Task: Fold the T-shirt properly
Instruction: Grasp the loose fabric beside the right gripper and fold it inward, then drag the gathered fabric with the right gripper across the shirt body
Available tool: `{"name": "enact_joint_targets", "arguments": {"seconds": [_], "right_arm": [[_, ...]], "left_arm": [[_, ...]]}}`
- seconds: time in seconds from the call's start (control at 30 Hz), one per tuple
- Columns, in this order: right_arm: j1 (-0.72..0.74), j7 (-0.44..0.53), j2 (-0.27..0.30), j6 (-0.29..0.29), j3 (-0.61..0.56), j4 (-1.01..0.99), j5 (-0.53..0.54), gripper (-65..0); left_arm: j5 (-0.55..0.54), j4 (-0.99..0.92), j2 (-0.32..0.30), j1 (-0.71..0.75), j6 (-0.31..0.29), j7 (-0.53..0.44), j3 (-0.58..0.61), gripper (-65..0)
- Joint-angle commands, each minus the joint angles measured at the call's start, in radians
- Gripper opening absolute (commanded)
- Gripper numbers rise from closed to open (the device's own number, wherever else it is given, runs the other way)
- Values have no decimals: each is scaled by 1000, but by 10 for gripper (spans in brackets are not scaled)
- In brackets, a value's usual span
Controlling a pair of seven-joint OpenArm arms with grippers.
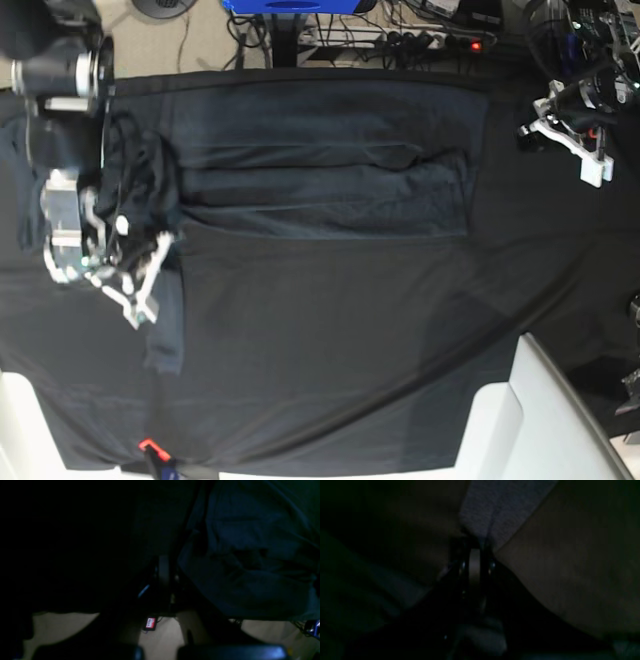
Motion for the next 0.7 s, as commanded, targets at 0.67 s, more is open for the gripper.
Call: {"name": "enact_joint_targets", "arguments": {"seconds": [0.67], "right_arm": [[-377, -156, -53, 1, -467, 712, 11, -650]], "left_arm": [[-15, 43, -68, 7, -1, -16, -10, -650]]}}
